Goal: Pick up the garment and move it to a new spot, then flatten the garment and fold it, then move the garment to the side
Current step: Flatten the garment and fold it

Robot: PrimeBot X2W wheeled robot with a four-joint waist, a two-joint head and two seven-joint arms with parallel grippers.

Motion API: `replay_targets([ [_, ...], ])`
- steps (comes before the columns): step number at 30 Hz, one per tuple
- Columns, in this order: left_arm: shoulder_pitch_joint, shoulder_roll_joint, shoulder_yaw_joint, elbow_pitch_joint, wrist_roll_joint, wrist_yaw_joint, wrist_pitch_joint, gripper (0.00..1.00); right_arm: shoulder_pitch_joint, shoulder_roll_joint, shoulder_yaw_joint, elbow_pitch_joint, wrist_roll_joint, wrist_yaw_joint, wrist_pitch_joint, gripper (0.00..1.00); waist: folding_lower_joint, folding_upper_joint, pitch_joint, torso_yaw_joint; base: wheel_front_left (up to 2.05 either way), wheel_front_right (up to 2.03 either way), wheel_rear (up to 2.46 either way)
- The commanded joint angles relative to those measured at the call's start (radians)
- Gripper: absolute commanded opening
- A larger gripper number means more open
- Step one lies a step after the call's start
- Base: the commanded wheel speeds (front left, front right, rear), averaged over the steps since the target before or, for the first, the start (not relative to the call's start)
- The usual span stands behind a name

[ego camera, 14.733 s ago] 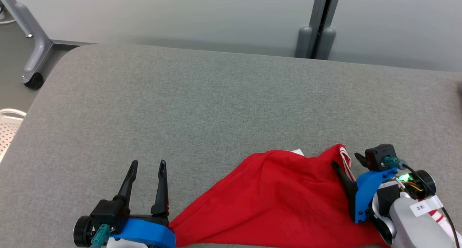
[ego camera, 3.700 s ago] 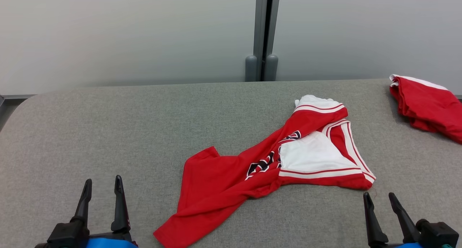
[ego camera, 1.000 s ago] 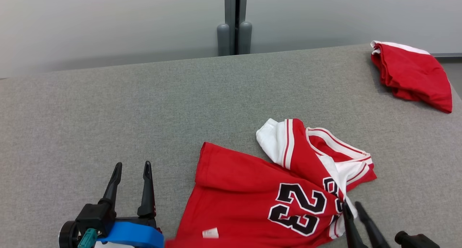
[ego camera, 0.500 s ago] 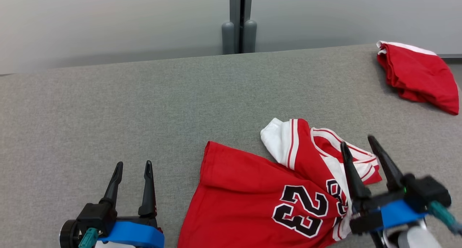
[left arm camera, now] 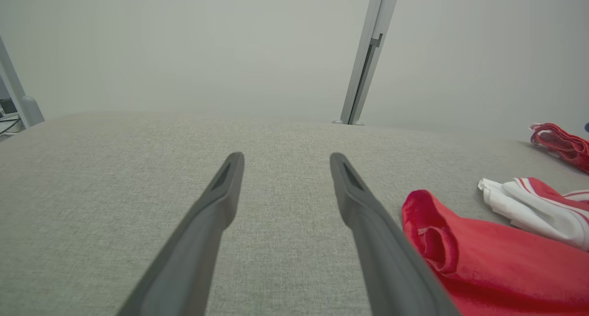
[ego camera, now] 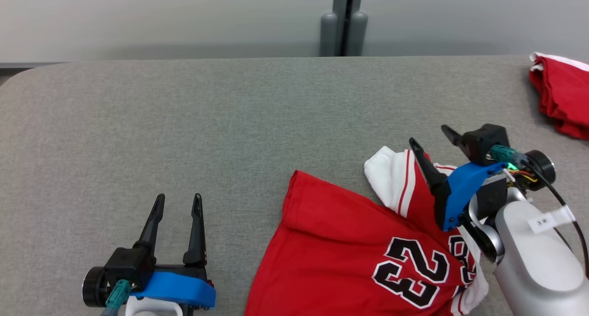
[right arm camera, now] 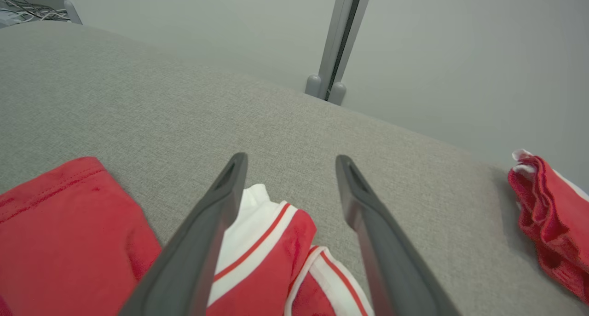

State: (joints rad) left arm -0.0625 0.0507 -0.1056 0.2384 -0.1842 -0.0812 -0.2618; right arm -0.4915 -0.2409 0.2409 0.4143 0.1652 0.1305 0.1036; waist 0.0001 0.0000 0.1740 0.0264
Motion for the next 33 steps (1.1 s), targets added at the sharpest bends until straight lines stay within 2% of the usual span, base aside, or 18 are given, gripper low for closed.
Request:
replay_targets([
  [1,-0.01,0.0,0.0,0.001,-0.004,0.0,-0.004,1.0,-0.029,-0.004,0.015,0.03,0.013,0.001,0.024,1.0,-0.0001,0.0,0.01,0.017,0.0,0.0,0.0],
  [10,-0.025,-0.001,-0.022,0.0,-0.015,0.006,-0.004,1.0,-0.095,-0.042,0.092,0.236,0.056,0.0,0.212,1.0,-0.0001,0.0,0.033,0.062,0.0,0.0,0.0],
  [17,-0.03,-0.001,-0.038,-0.001,-0.021,0.011,-0.004,1.0,-0.12,-0.055,0.177,0.336,0.097,0.0,0.334,1.0,-0.0001,0.0,0.038,0.075,0.0,0.0,0.0],
  [19,-0.031,-0.001,-0.042,0.0,-0.023,0.014,-0.004,1.0,-0.126,-0.055,0.21,0.349,0.114,0.001,0.363,0.49,-0.0001,0.0,0.038,0.076,0.0,0.0,0.0],
  [20,-0.032,-0.001,-0.043,0.0,-0.024,0.015,-0.004,1.0,-0.133,-0.055,0.224,0.35,0.125,0.001,0.372,0.02,-0.0001,0.0,0.038,0.077,0.0,0.0,0.0],
  [25,-0.039,-0.001,-0.044,0.006,-0.026,0.013,-0.004,1.0,-0.215,-0.076,0.236,0.337,0.172,0.0,0.325,0.0,-0.0001,0.0,0.038,0.083,0.0,0.0,0.0],
  [33,-0.05,-0.001,-0.055,0.005,-0.035,0.014,-0.004,1.0,-0.38,-0.053,0.147,0.404,0.136,0.0,0.115,0.0,-0.0001,0.0,0.052,0.113,0.0,0.0,0.0],
])
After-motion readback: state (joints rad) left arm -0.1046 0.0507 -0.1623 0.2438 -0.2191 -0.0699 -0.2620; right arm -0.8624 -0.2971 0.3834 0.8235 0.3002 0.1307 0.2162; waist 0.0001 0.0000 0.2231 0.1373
